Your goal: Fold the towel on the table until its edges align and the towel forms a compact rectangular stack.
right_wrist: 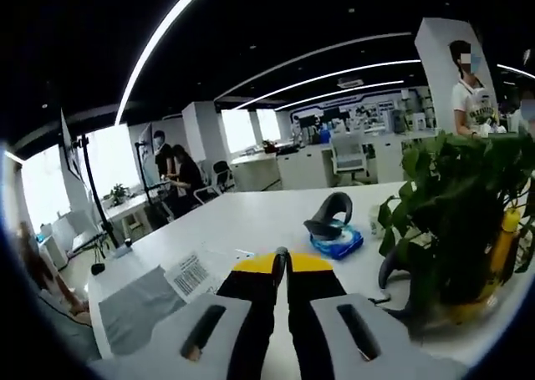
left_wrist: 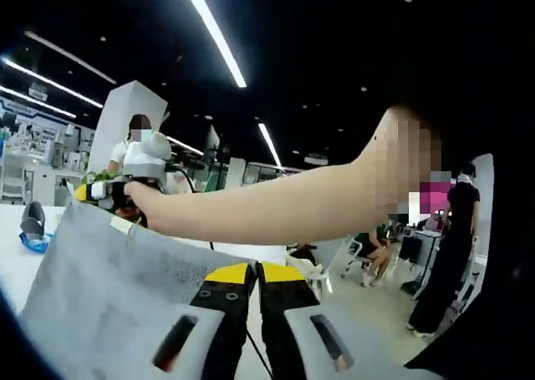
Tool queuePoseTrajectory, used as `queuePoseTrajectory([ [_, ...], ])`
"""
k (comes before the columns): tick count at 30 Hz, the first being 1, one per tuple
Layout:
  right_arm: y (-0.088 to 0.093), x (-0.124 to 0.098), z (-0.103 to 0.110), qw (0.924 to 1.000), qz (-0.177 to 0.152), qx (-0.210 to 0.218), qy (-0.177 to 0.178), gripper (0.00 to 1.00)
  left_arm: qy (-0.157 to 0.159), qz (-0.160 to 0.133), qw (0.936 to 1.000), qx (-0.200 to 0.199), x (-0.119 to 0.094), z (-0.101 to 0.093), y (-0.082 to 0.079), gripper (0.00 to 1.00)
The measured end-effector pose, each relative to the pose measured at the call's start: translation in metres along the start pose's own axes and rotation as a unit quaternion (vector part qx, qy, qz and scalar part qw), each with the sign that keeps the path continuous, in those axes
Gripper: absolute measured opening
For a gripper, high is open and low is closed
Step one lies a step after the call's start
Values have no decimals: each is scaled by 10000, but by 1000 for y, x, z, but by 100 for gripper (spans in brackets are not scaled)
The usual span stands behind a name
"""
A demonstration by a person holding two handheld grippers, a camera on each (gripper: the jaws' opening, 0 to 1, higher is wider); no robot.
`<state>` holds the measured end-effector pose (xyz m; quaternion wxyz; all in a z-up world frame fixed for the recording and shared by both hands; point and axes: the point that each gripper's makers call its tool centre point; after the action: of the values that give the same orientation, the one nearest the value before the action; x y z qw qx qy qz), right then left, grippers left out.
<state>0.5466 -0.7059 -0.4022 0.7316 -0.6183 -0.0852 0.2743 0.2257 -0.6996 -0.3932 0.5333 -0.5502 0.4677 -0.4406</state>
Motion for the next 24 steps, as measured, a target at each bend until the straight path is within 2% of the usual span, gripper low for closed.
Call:
queuePoseTrajectory([
  [1, -4, -2, 2, 10000, -43, 5, 4, 0, 16, 91, 9994, 344, 3, -4, -1, 3],
  [3, -12, -7, 2, 9999, -153, 48, 25, 0, 81, 82, 9987, 493, 8, -10, -6, 3],
  [6, -21, -14, 1, 9994, -208, -246, 153, 0, 167, -37, 9995, 274, 15, -14, -14, 3],
  [12, -33, -30, -14, 9990, -370, -60, 261, 0, 276, -185, 9993, 192, 22, -18, -24, 3],
  [16, -38, -41, -36, 9981, -425, -28, 433, 0, 364, -246, 9990, 109, 27, -22, -30, 2],
  [19, -43, -48, -43, 9976, -484, 1, 496, 0, 487, -312, 9983, -22, 32, -26, -36, 2],
  [24, -53, -54, -50, 9960, -632, -13, 625, 0, 606, -276, 9976, 199, 34, -28, -44, 1],
])
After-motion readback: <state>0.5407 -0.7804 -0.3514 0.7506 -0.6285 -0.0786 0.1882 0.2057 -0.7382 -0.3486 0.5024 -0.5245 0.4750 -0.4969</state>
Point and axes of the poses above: the point that each gripper's makers call its tool centre point, and the gripper's own axes: x roughly forward along the fingers, z roughly to its left, y roughly out of its underside, and after that the axes turned 2 degrees about z, right-handed
